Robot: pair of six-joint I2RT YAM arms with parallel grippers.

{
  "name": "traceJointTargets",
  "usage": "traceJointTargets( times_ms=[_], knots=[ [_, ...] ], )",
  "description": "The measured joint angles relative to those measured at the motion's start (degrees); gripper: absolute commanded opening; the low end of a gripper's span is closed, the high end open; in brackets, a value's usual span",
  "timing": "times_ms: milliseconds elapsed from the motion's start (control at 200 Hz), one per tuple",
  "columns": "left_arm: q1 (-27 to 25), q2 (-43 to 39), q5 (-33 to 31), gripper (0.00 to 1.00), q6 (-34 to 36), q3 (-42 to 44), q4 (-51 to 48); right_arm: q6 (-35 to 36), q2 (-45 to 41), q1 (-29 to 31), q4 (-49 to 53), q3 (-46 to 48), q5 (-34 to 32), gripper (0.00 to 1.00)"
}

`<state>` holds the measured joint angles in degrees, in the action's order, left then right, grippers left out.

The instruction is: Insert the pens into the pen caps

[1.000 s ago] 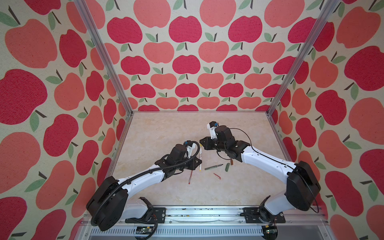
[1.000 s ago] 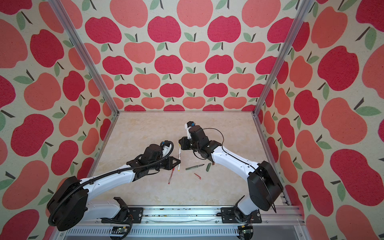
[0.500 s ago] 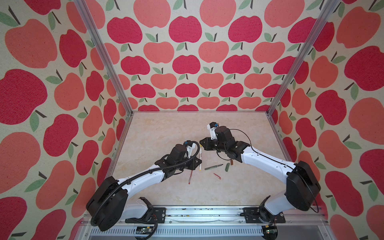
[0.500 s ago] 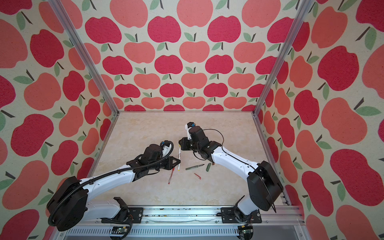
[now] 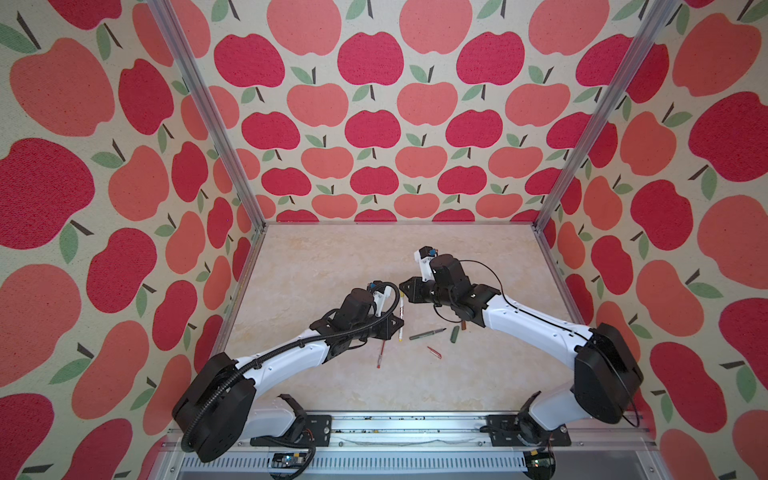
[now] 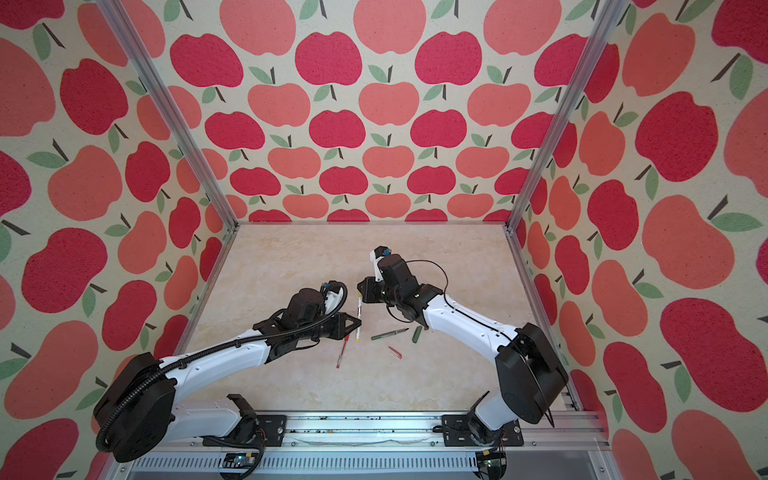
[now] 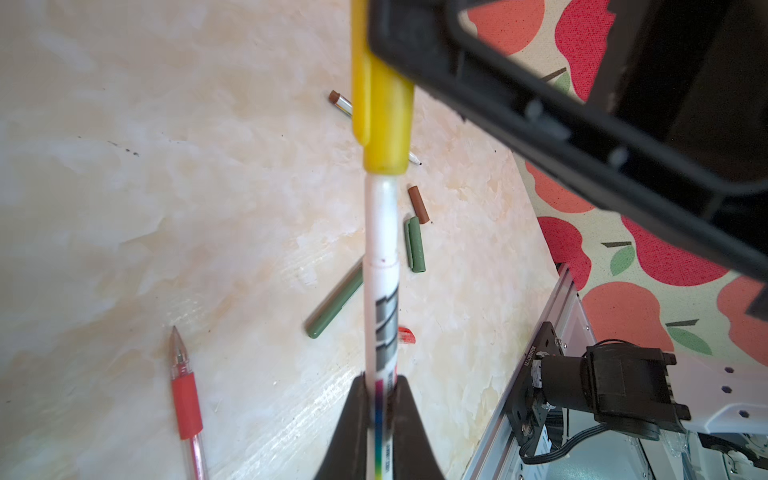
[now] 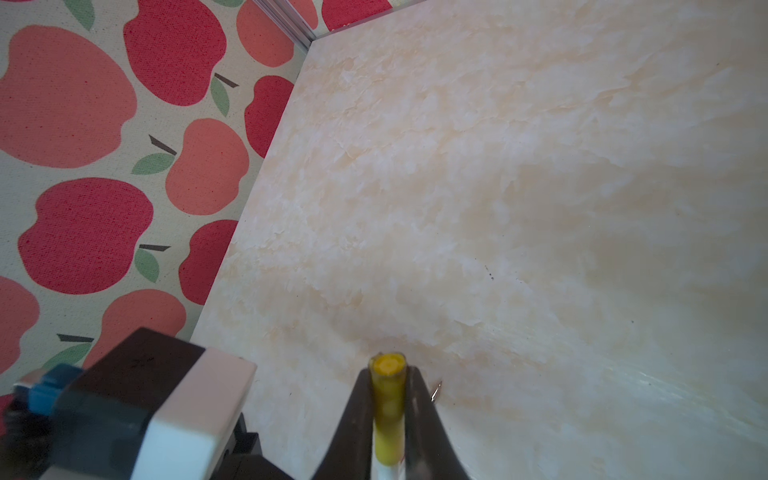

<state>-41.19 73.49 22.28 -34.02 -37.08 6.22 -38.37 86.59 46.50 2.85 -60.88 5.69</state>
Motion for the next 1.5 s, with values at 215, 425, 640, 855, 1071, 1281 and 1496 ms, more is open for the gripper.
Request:
traceJointTargets(
  times_ms=[215,425,640,855,1071,1281,1496],
  knots=[
    [-0.31,-1.11,-1.38,0.05,0.0,0.35,0.22,-0.26,-0.85,0.13,-0.09,0.85,0.5,0.11],
    [-0.57,-1.25,-2.16,0.04,0.0,0.39,0.33,-0.74,-1.73,0.79,-1.01,2.82,0.9,0.1],
    [-1.05,-1.62,-2.14,0.02,0.44,0.39,0.28,-1.36,-3.89,0.85,-2.93,5.31,0.66,0.09],
    [-1.07,-2.93,-2.62,0.02,0.76,0.39,-0.44,-1.79,-4.63,1.33,-4.48,6.12,0.28,0.07],
    [-0.98,-3.76,-3.76,0.0,2.82,0.39,-2.14,-1.79,-4.63,2.71,-5.07,6.49,-0.59,0.05],
    [-0.04,-4.76,-3.58,0.0,5.22,0.37,-4.35,-1.99,-4.61,4.09,-6.62,7.23,-2.08,0.04],
    [2.75,-6.97,-1.42,0.0,7.04,0.37,-6.27,-2.45,-4.2,5.27,-10.01,7.34,-3.15,0.02]
  ],
)
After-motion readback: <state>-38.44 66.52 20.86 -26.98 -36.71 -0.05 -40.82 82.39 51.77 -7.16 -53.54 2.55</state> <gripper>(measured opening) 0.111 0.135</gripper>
